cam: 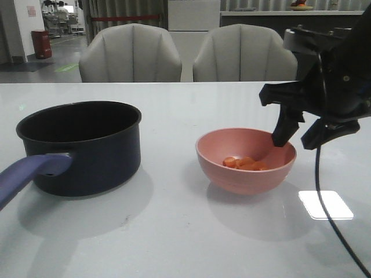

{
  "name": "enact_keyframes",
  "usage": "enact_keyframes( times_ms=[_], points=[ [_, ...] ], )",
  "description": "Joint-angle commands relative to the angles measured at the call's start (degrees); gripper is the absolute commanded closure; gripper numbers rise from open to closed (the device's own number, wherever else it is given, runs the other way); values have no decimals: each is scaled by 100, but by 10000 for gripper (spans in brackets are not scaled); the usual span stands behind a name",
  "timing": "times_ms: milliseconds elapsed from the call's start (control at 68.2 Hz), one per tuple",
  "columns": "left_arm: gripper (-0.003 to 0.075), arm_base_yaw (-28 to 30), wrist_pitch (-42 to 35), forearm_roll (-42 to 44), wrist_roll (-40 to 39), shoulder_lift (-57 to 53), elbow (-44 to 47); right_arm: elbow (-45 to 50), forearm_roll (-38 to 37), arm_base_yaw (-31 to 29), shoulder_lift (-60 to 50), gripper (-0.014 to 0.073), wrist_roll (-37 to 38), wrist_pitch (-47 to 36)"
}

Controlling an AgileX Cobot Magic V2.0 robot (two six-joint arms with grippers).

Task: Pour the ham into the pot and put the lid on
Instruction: 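Reach the right gripper to the pink bowl rim and grasp it, then lift the pink bowl over the pot and tilt it to pour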

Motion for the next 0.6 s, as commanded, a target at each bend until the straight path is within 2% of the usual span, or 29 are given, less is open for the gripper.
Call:
enact_keyframes(
  times_ms=[0,205,264,425,586],
  points=[
    [95,-46,-473,-7,-6,60,-147,-281,63,26,-6,202,-59,-183],
    [95,-46,-473,-7,-6,60,-147,-528,312,26,310,475,-59,-36],
    [95,-46,-473,-7,-6,60,-147,-649,407,26,287,454,-59,-32],
    [95,-46,-473,-7,-6,60,-147,-1169,420,26,146,461,-59,-172],
    [95,-46,-473,-7,-6,60,-147,-1699,780,47,118,461,-59,-138]
  ],
)
